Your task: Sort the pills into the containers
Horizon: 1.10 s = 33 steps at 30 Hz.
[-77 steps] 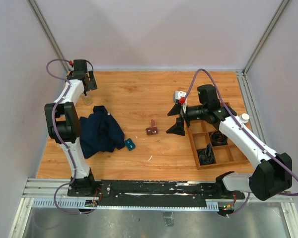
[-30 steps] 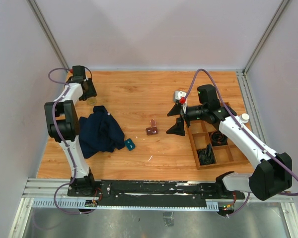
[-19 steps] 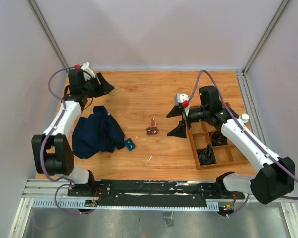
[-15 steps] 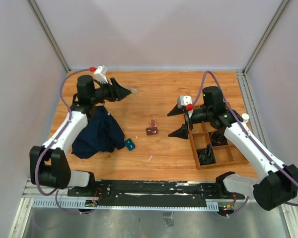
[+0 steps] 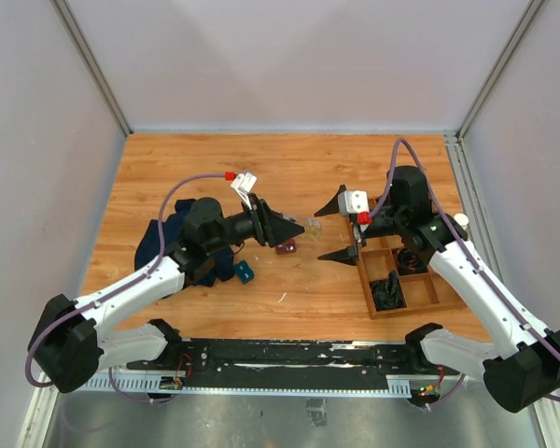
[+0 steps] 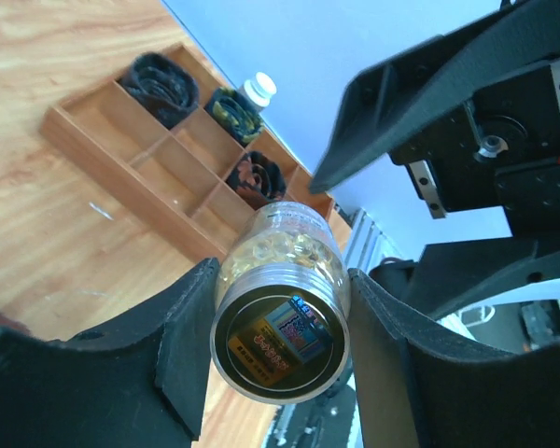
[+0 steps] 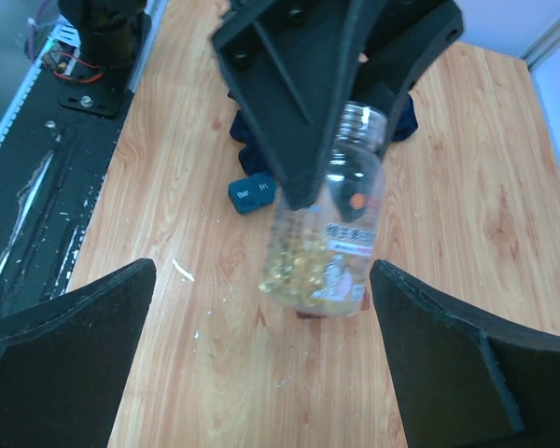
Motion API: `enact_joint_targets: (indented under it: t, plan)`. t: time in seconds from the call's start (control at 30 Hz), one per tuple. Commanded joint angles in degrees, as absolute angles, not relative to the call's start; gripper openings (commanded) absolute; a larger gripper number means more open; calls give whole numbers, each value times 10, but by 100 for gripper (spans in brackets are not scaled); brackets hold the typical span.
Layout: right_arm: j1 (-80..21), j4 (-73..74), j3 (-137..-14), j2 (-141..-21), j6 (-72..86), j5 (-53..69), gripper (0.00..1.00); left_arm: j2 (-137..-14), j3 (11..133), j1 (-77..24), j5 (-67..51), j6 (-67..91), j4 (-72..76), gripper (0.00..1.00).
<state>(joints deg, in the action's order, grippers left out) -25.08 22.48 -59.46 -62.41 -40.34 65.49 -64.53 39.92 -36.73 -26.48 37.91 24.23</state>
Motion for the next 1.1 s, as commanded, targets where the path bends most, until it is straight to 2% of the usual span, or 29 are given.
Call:
enact_joint_targets:
  t: [0.0,0.27,0.53,0.8,1.07]
  plan:
    - [-262,177,-570,-617,-377,602,100,-631,382,-415,-152,442,299,0]
    - [-311,60,-509,-628,-328,522,97,-636,377,-456,-96,487,299,0]
    - [-333,32,-511,-633,-287,458,84,-652,376,-472,-80,499,299,0]
    - [-333,44,-519,-632,-281,485,70,-661,376,-473,-84,502,299,0]
    - [-335,41,-515,-637,-282,494,62,-671,382,-473,-100,504,300,0]
